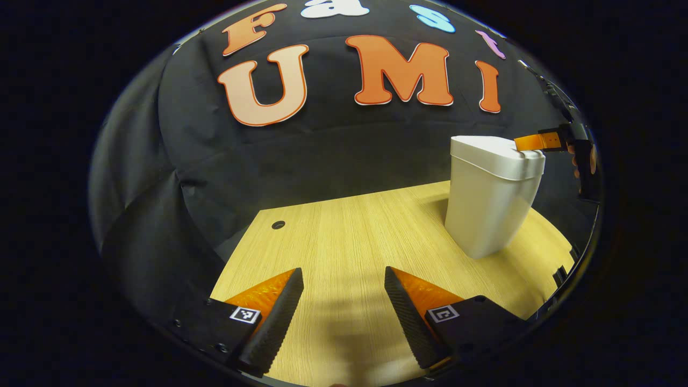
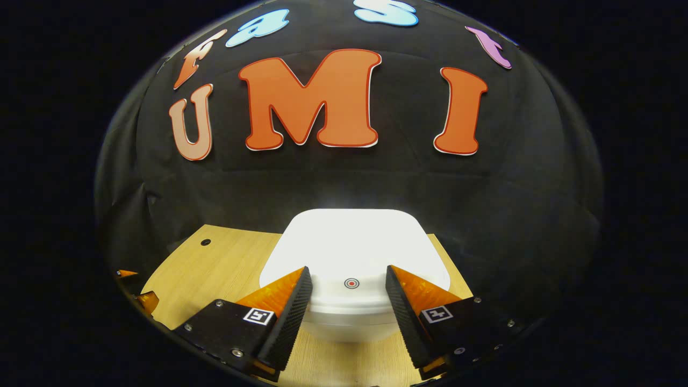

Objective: Press the lid of the desktop garbage bin to open it, pick up the crumpled paper on the desktop and throw it into the bin, then pick up the pop can on the desktop and drop it into the bin, and finally close the garbage bin lid.

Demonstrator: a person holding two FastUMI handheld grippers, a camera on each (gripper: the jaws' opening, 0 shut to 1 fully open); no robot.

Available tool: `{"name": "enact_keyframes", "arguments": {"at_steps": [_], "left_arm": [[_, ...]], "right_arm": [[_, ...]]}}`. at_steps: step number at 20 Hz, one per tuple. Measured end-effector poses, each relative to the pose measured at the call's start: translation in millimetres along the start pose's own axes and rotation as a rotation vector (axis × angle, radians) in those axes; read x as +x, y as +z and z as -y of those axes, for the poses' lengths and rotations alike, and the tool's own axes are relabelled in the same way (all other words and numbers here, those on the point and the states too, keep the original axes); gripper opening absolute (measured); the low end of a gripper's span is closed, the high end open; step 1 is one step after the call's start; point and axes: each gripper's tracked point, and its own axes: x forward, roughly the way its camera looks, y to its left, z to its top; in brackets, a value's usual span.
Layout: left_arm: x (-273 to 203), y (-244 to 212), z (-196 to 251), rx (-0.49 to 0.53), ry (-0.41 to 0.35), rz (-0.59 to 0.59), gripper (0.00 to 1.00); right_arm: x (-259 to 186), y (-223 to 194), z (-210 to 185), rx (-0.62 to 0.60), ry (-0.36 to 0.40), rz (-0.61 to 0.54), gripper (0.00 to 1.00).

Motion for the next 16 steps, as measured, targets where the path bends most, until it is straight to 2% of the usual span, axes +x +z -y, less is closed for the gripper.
{"name": "enact_keyframes", "arguments": {"at_steps": [6, 12, 16], "left_arm": [[6.1, 2.8, 6.7, -0.002, -0.02, -0.006, 0.97], [6.0, 16.8, 3.0, 0.0, -0.02, 0.028, 0.97], [5.0, 38.5, -0.7, -0.009, -0.015, 0.077, 0.97]], "right_arm": [[-0.2, -3.5, -0.7, 0.012, -0.001, -0.007, 0.86], [-7.0, -1.3, -4.5, 0.016, -0.017, 0.054, 0.84], [-22.3, -2.7, -20.2, 0.036, 0.018, 0.096, 0.86]]}}
